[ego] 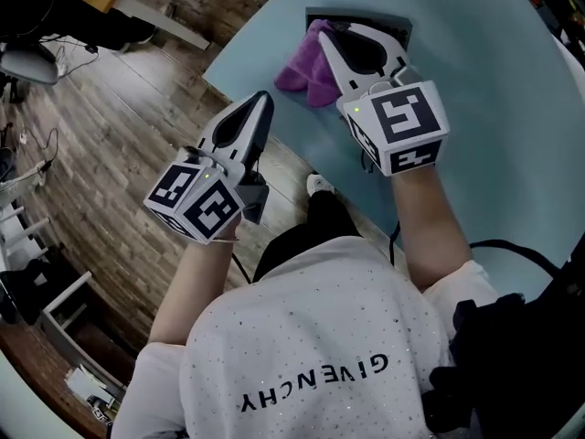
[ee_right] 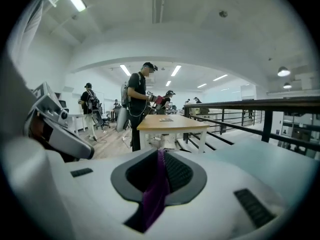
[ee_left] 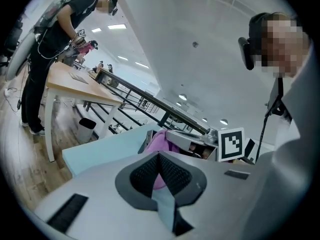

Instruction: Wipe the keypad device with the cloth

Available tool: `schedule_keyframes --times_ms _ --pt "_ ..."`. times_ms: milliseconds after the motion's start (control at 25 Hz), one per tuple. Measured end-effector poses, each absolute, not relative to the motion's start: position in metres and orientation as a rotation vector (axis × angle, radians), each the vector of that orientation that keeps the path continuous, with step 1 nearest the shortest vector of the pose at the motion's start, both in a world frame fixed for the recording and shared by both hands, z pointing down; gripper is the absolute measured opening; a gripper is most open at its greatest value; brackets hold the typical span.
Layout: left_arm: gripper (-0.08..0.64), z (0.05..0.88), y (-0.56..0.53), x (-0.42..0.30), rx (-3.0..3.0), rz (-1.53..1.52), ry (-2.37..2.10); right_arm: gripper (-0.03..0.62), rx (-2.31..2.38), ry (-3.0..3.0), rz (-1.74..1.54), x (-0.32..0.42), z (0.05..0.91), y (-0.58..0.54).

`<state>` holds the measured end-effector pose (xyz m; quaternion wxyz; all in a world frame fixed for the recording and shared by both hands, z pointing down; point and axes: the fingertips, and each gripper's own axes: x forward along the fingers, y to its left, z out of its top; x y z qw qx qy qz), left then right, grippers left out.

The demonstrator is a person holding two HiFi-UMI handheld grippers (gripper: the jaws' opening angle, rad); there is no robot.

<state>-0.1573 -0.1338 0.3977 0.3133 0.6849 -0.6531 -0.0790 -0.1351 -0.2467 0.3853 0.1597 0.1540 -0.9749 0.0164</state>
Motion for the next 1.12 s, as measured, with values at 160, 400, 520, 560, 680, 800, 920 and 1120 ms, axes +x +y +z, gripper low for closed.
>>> schedule_keyframes --times_ms 160,400,520,560,680,800,920,1120 --pt "0.002 0.396 -0.14 -0.151 1.806 -0.225 -1.698 0.04 0.478 -2.717 -0.117 -0.132 0.39 -0.255" --pt "0.002 0.386 -0.146 -0.153 1.81 -0.223 -1.685 0.04 0.636 -2.658 -0.151 -0.101 0.386 -0.279" --pt "0.002 0.385 -0.146 -0.148 1.818 -0.223 -1.685 0.04 0.713 -2.633 -0.125 -0.078 0.386 -0.291" --pt "0.002 0.385 -0.147 -0.148 1.818 -0.229 -1.682 0.041 0.735 -2.621 -0.12 -0.073 0.386 -0.296" --pt "0.002 0.39 -0.152 -0.148 1.803 -0.254 -1.667 0.04 0.795 -2.581 -0.118 -0.057 0.39 -0.311" --pt "0.002 0.393 -0.155 -0.144 1.788 -0.28 -1.651 0.041 0.849 -2.541 -0.112 -0.039 0.396 -0.323" --pt "0.002 0.387 -0.155 -0.137 1.796 -0.282 -1.647 0.041 0.9 -2.509 -0.087 -0.022 0.394 -0.327" --pt "0.002 0.375 -0.155 -0.137 1.806 -0.29 -1.659 0.04 0.932 -2.527 -0.039 -0.015 0.379 -0.322"
